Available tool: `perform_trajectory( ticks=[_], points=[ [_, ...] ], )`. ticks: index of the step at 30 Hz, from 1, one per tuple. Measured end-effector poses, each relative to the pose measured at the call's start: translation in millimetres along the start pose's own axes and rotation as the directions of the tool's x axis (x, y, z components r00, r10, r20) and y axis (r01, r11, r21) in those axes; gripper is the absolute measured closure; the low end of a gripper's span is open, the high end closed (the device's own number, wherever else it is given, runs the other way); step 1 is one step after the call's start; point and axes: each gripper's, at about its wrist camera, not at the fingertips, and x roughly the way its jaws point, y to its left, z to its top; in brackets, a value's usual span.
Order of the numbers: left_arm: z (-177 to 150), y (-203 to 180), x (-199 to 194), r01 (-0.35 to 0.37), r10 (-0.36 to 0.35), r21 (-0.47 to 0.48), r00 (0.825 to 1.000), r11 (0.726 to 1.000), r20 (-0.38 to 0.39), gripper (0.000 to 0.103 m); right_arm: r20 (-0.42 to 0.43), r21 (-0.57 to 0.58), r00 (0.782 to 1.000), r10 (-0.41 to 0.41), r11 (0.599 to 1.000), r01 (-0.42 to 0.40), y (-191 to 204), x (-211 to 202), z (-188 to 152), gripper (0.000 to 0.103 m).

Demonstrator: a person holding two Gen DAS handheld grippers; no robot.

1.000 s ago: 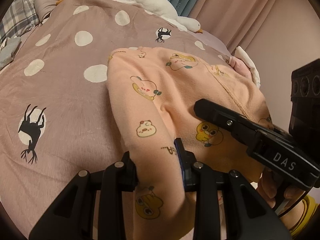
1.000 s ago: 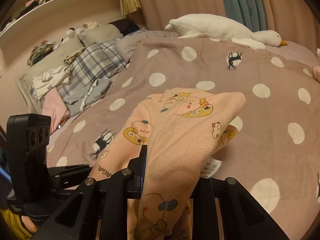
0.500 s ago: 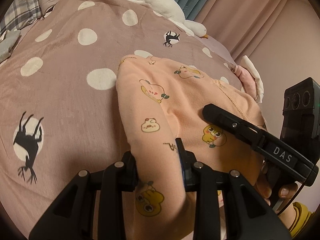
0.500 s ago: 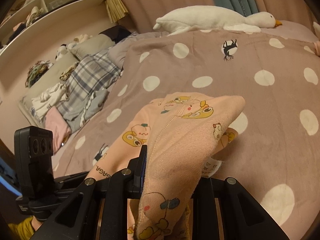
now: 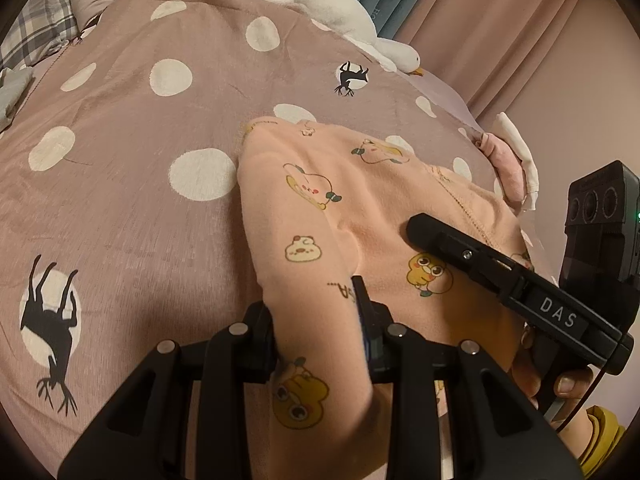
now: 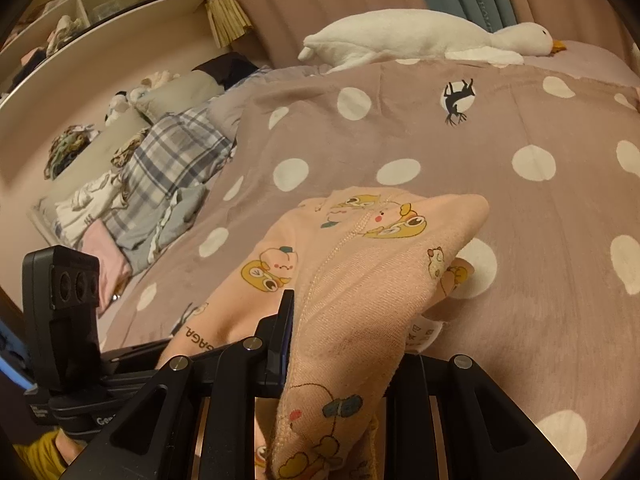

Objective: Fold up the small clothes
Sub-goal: 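Lay the folded end down on the bundle with the right gripper while the left gripper holds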

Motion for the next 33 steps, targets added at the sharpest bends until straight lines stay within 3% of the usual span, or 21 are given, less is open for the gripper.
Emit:
perform_trajectory(
  ticks=[21,33],
  points=[
    [3,11,33,-0.045,0.046,0.010,0.997,0.999,-0.060,0.072,-0.076,0.030,0.997,-0.013,0.999,0.016,-21,27,-3,0.079],
    [1,17,40,-0.054,0.051,-0.023,0.992,0.998,-0.112,0.068,-0.171,0.246,0.983,0.068,0.969,-0.024,-57,36,-14,0.078]
  ],
)
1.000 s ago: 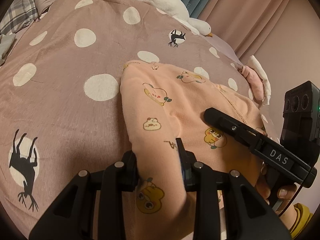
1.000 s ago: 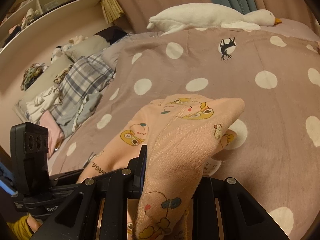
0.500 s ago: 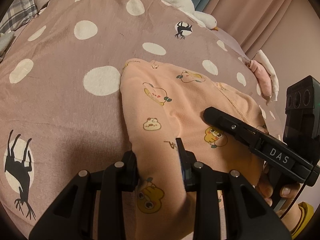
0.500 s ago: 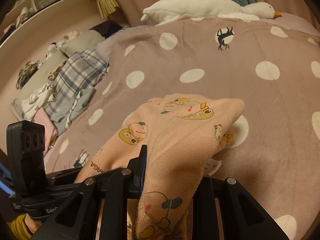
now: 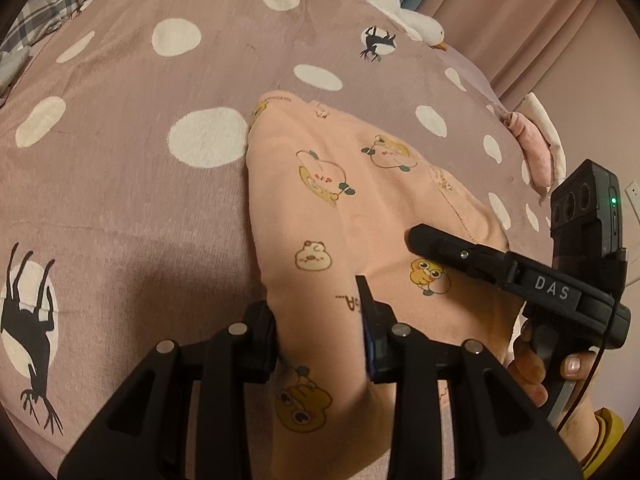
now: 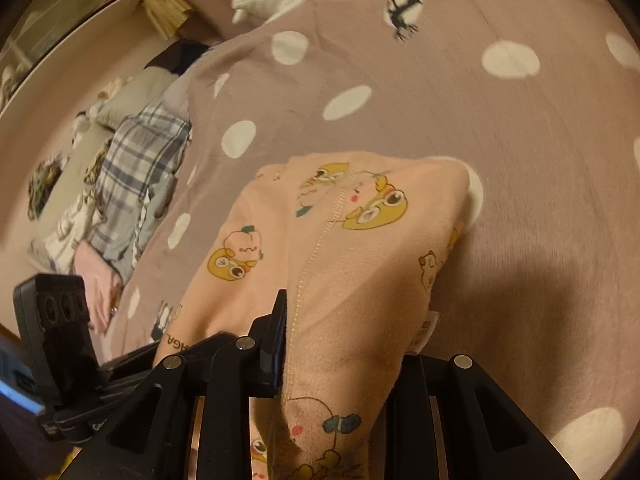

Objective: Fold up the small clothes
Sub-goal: 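Lay the folded end down on the bundle with the right gripper while the left gripper holds, then open both grippers and lift them off the folded bundle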

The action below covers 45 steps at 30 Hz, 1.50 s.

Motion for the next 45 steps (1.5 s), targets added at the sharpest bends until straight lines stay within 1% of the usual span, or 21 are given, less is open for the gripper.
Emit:
perform_trajectory(
  ticks=[4,13,17,24,29,34,36,45],
  points=[
    [0,7,2,0.024,-0.024,-0.040,1.000,0.999,-0.018,0.066,-0.029,0.067,0.999,0.026,0.997,-0.024,-10,2,-2,0.078],
    [-1,11,1,0.035,-0.037,-0.065,0.999,0.997,-0.027,0.063,-0.034,0.087,0.999,0.026,0.996,-0.023,-12,0,-3,0.075],
    [-2,13,-2,0.026,-0.028,-0.073,0.999,0.997,-0.027,0.058,-0.033,0.098,0.999,0.030,0.995,-0.026,-14,-3,-2,0.074],
    [-6,16,-8,0.005,-0.007,-0.073,1.000,0.997,-0.022,0.056,-0.027,0.125,0.999,0.029,0.992,-0.026,-20,-9,-2,0.070],
    [-7,17,-11,-0.011,0.010,-0.072,1.000,0.997,-0.021,0.055,-0.019,0.129,1.000,0.019,0.991,-0.016,-22,-14,-3,0.069],
    [-10,18,-15,-0.033,0.032,-0.067,0.999,0.997,-0.019,0.052,-0.009,0.142,1.000,0.008,0.990,-0.006,-25,-20,-3,0.068],
    [-11,19,-17,-0.046,0.045,-0.064,0.999,0.997,-0.018,0.049,-0.002,0.151,1.000,0.002,0.989,-0.001,-28,-23,-4,0.065],
    [-19,20,-24,-0.079,0.078,-0.053,0.997,0.996,-0.012,0.048,0.015,0.173,1.000,-0.011,0.985,0.008,-34,-35,-11,0.064]
  ],
)
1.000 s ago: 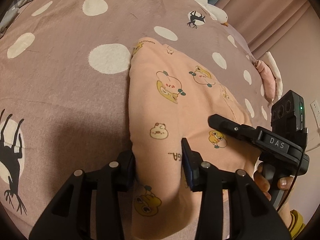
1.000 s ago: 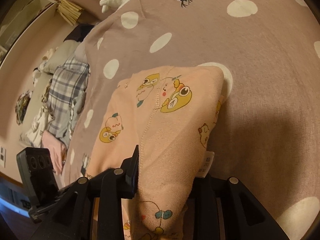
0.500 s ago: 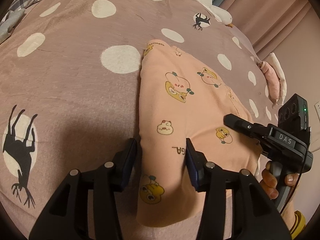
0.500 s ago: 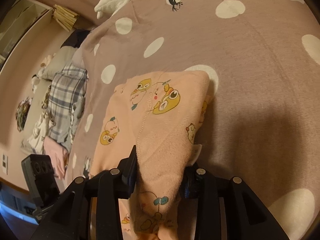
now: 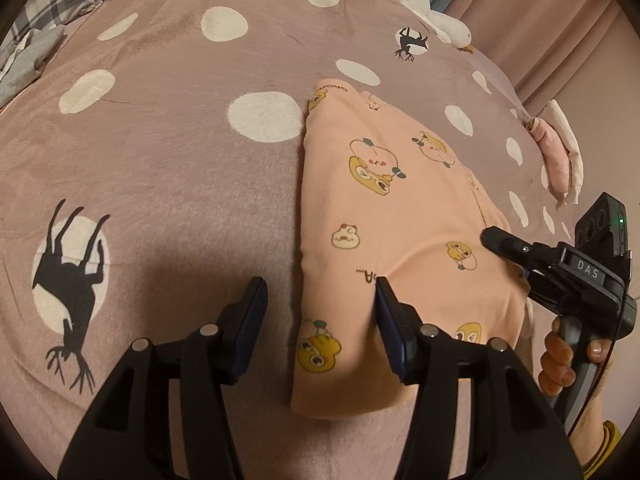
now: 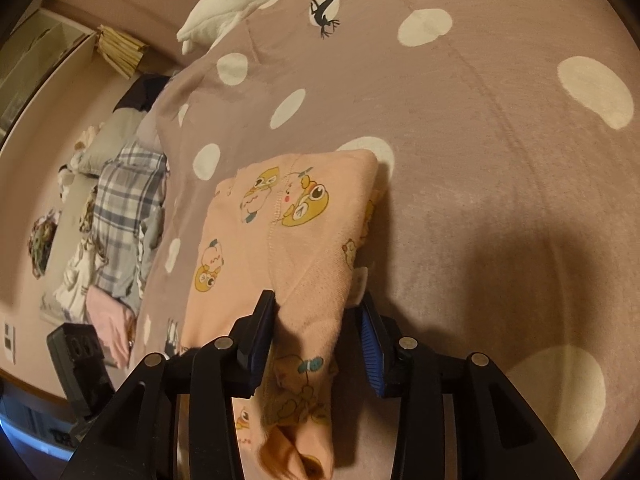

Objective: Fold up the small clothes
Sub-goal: 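Open both grippers and lift them off the folded bundle, then press the folded bundle flat with both grippers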

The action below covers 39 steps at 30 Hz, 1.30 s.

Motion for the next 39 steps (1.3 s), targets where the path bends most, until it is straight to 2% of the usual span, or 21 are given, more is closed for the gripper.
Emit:
perform_trajectory(
  ticks=[6,8,10,12,17,20,24,27,32,39],
  points=[
    [-6,3,-6,-0.024,0.024,-0.001,1.000,1.000,0.000,0.046,0.018,-0.005,1.000,-0.022,1.000,0.022,1,-7,-2,0.064],
    [-8,4,-9,-0.049,0.049,0.003,0.999,0.999,0.002,0.045,0.048,-0.024,0.997,-0.056,0.998,0.057,5,-13,-3,0.064],
    [-10,5,-11,-0.073,0.073,0.006,0.997,0.997,0.002,0.043,0.101,-0.068,0.987,-0.128,0.989,0.135,11,-22,-4,0.064],
    [-13,7,-15,-0.091,0.091,0.008,0.996,0.996,0.004,0.042,0.135,-0.099,0.978,-0.162,0.979,0.176,15,-33,-5,0.064],
    [-20,10,-19,-0.120,0.120,0.006,0.993,0.993,0.006,0.042,0.178,-0.168,0.967,-0.181,0.963,0.211,24,-48,-9,0.064],
    [-25,11,-22,-0.136,0.136,0.008,0.991,0.991,0.007,0.042,0.185,-0.223,0.972,-0.142,0.958,0.183,34,-50,-15,0.064],
    [-27,10,-25,-0.153,0.153,0.013,0.988,0.988,0.013,0.042,0.163,-0.321,0.986,-0.045,0.942,0.096,57,-43,-27,0.064],
    [-29,7,-24,-0.169,0.168,0.030,0.986,0.985,0.016,0.042,0.120,-0.373,0.993,-0.011,0.926,0.056,70,-31,-34,0.064],
    [-31,9,-22,-0.175,0.174,0.027,0.985,0.984,0.011,0.042,0.039,-0.382,0.995,-0.096,0.919,0.104,68,-1,-43,0.066],
    [-33,10,-23,-0.179,0.178,0.025,0.984,0.984,0.015,0.042,0.020,-0.333,0.987,-0.157,0.930,0.154,45,-1,-49,0.070]
  ],
)
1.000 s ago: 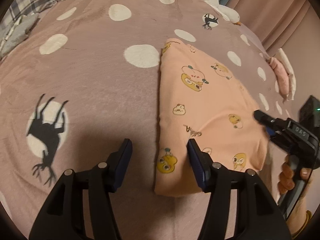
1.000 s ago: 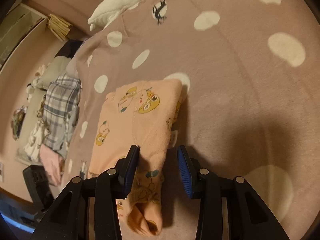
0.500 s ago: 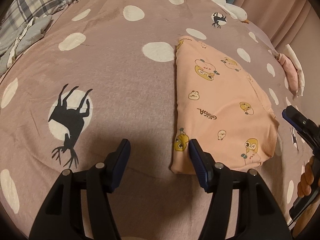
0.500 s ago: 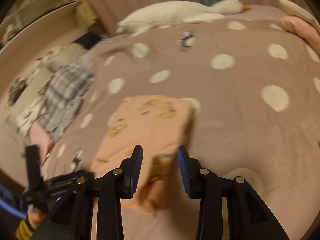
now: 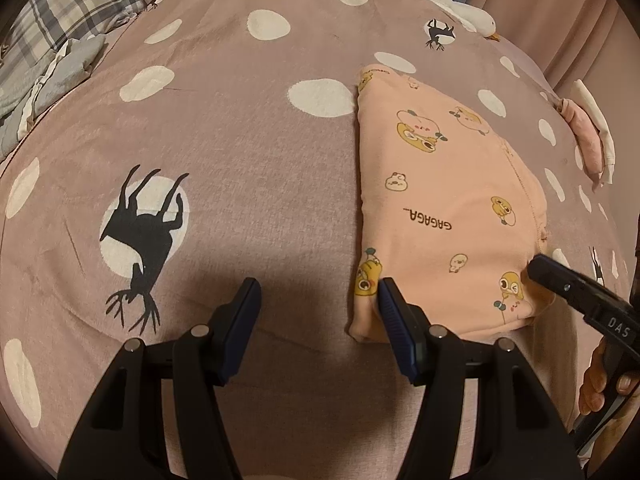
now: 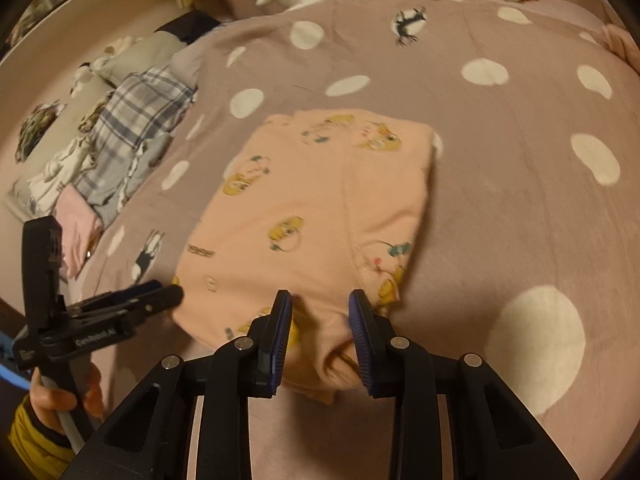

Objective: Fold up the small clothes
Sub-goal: 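Press the folded bundle flat with both grippers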

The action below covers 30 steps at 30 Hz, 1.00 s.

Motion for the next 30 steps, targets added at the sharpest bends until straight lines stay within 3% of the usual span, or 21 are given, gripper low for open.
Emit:
perform_trajectory(
  ticks=[2,4,9,13,18,20,24,30],
  points=[
    [-1,1,-5,0.005,-0.005,-0.005,1.000,1.000,0.015,0.043,-0.026,0.013,0.999,-0.040,0.999,0.040,-5,2,-5,0.070],
    [2,2,-14,0.021,-0.021,-0.008,0.999,1.000,0.040,0.046,-0.031,0.028,0.999,-0.028,0.999,0.029,-10,-1,-11,0.070],
    [21,0,-34,0.062,-0.061,0.000,0.990,0.998,0.129,0.046,0.023,-0.025,0.999,-0.049,0.998,0.049,0,-20,-13,0.070],
    [43,-14,-29,0.101,-0.105,0.033,0.985,0.994,0.138,0.053,0.086,-0.038,0.996,-0.028,0.999,0.031,3,-35,-5,0.070],
    [72,-38,4,0.157,-0.163,0.066,0.983,0.985,0.084,0.079,0.098,-0.057,0.995,0.017,0.998,-0.011,9,-30,-3,0.070],
    [78,-46,19,0.186,-0.189,0.061,0.980,0.981,0.057,0.079,0.087,-0.065,0.996,0.029,0.998,-0.024,10,-23,-4,0.070],
    [82,-48,50,0.169,-0.168,0.027,0.986,0.985,-0.017,0.081,0.018,-0.060,0.999,0.033,0.998,-0.031,13,0,-11,0.070],
    [83,-45,48,0.170,-0.169,0.022,0.985,0.985,-0.015,0.083,-0.032,-0.073,0.999,0.005,0.997,-0.007,12,8,-12,0.070]
  ],
)
